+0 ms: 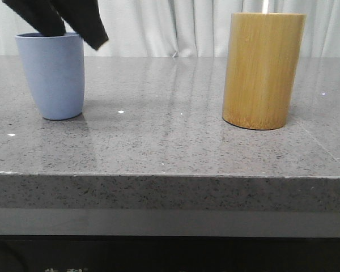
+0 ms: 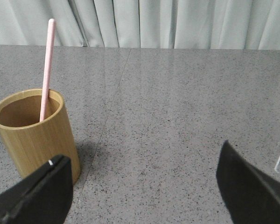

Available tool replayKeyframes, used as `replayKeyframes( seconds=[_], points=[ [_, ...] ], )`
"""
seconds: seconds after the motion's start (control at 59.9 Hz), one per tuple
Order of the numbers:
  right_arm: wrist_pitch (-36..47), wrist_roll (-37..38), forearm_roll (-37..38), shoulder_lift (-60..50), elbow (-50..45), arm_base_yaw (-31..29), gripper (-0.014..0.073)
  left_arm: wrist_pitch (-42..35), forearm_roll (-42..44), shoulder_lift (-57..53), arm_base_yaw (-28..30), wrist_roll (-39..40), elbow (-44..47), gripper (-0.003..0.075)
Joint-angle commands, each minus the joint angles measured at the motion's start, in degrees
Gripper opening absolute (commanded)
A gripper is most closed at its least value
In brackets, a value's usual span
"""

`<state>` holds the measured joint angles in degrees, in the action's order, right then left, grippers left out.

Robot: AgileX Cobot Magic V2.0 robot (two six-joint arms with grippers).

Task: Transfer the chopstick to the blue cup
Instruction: 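Grasp the light blue cup rim with the left gripper, then lift and carry the blue cup toward the bamboo holder, set it down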

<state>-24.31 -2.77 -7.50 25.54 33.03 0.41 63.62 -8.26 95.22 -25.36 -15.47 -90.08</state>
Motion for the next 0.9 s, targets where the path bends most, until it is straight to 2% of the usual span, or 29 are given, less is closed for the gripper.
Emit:
replayKeyframes(
  seconds=[0.0, 0.067, 0.15, 0.45, 0.567, 0.751, 0.884],
  points=[
    [4.2, -0.3, -0.1, 0.6, 2.0, -0.2, 0.0634, -1.7, -0.5, -1.0, -0.4, 0.5, -2.0, 0.0512],
    [4.2, -0.3, -0.1, 0.6, 2.0, -0.2, 0.0634, -1.4, -0.4, -0.4, -0.4, 0.5, -2.0, 0.0493],
    [4.2, -0.3, -0.1, 0.6, 2.0, -0.2, 0.0634, -1.4, 0.5, 0.0, -0.4, 0.5, -2.0, 0.0423],
    [4.2, -0.3, -0.1, 0.6, 2.0, -0.2, 0.0634, -1.4, 2.0, 0.0, -0.4, 0.5, -2.0, -0.0010],
    [4.2, -0.3, -0.1, 0.6, 2.0, -0.2, 0.0634, 0.5, 1.8, 0.0, -0.5, 0.5, -2.6, -0.0019],
    [4.1, -0.3, -0.1, 0.6, 2.0, -0.2, 0.0634, 8.8, 1.8, 0.0, -2.5, 0.5, -7.8, -0.0019],
    [4.1, -0.3, -0.1, 0.6, 2.0, -0.2, 0.0634, 9.1, 1.2, 0.1, -5.6, 0.5, -11.8, -0.0019]
  ],
)
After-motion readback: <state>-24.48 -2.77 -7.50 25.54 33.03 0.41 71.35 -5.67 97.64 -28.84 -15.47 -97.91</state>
